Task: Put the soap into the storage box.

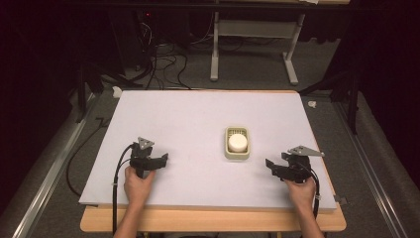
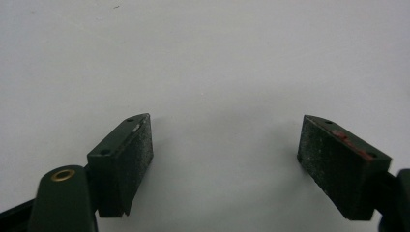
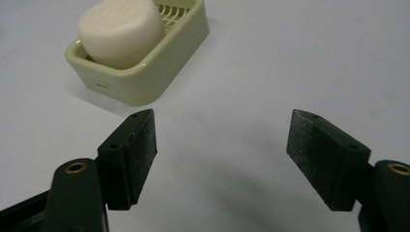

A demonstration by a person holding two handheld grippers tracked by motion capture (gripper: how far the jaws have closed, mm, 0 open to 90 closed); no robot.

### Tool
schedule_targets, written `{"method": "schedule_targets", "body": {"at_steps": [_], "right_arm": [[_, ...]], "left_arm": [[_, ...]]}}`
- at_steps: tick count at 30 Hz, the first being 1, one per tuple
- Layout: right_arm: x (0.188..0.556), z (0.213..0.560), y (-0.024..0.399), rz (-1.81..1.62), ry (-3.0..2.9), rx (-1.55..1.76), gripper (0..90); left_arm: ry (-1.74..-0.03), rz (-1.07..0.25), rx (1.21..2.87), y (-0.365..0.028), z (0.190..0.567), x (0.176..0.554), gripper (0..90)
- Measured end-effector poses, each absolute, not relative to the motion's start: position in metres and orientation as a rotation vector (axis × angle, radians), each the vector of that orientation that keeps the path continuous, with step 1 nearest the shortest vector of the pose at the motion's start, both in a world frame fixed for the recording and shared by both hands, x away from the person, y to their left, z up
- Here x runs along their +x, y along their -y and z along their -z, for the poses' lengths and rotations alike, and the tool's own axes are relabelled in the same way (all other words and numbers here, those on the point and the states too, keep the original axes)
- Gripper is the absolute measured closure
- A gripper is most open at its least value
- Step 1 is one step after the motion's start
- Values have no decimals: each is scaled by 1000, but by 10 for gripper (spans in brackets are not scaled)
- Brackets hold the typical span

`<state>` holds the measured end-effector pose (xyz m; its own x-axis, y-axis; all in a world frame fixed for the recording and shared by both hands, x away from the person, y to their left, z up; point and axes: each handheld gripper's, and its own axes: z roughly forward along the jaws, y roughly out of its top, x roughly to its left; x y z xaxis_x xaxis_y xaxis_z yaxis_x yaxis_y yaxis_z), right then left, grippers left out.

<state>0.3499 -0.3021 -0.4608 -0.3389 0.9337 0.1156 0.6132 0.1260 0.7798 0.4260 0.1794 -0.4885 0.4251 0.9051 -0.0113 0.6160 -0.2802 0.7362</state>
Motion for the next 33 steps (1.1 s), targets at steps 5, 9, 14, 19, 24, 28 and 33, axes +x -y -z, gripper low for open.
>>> {"method": "schedule_targets", "body": {"at_steps": [5, 9, 14, 19, 24, 28, 33], "right_arm": [[353, 464, 303, -1048, -2007, 1505, 268], [357, 468, 303, -1010, -2008, 1512, 268], [361, 472, 302, -961, -2015, 1532, 266], [364, 475, 300, -908, -2020, 1538, 264], [365, 481, 297, -871, -2033, 1527, 250], [364, 482, 294, -837, -2046, 1492, 230], [364, 483, 294, -847, -2038, 1494, 230]], "left_arm": [[-1281, -550, 2007, -179, 489, 426, 206], [-1281, -550, 2007, -179, 489, 426, 206], [-1281, -550, 2007, -179, 489, 426, 205], [-1281, -550, 2007, -179, 489, 426, 205], [-1281, -550, 2007, -179, 489, 426, 206], [-1281, -551, 2007, -179, 489, 426, 206], [-1280, -552, 2008, -179, 489, 426, 206]]}}
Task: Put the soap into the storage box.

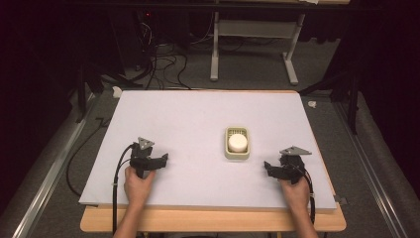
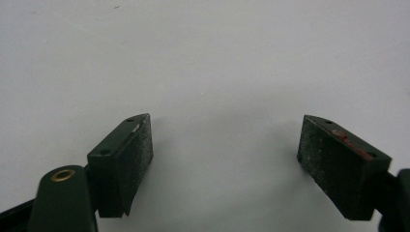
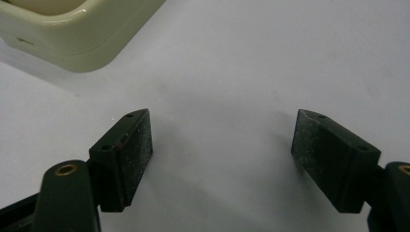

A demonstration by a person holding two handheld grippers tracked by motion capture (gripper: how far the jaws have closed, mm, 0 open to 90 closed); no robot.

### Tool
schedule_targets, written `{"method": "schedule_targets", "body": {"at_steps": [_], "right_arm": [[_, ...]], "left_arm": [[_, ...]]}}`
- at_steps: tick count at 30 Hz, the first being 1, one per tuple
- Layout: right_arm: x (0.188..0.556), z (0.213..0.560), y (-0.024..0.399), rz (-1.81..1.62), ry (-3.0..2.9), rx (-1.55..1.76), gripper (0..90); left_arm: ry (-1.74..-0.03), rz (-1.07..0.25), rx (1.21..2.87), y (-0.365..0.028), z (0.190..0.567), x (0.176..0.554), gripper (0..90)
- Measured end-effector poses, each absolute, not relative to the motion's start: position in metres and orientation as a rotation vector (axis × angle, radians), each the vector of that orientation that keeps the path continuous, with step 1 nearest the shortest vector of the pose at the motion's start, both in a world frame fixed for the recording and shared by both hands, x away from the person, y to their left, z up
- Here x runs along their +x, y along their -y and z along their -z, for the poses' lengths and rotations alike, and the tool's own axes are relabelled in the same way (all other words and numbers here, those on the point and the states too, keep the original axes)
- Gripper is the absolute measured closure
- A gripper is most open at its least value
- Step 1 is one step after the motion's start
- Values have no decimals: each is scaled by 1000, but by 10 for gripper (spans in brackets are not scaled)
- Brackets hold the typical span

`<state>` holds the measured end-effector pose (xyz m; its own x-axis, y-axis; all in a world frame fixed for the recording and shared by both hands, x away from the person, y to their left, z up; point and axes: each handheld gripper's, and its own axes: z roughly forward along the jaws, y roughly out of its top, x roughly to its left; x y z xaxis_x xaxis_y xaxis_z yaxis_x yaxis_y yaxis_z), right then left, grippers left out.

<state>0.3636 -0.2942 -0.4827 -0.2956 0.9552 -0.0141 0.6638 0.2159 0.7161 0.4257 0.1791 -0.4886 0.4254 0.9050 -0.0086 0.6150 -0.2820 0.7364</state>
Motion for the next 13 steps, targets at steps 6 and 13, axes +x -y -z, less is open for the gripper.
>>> {"method": "schedule_targets", "body": {"at_steps": [6, 13], "right_arm": [[364, 483, 294, -850, -2039, 1493, 229], [363, 483, 294, -841, -2039, 1488, 229]], "left_arm": [[-1280, -553, 2008, -179, 489, 426, 206], [-1280, -551, 2007, -179, 489, 426, 206]]}}
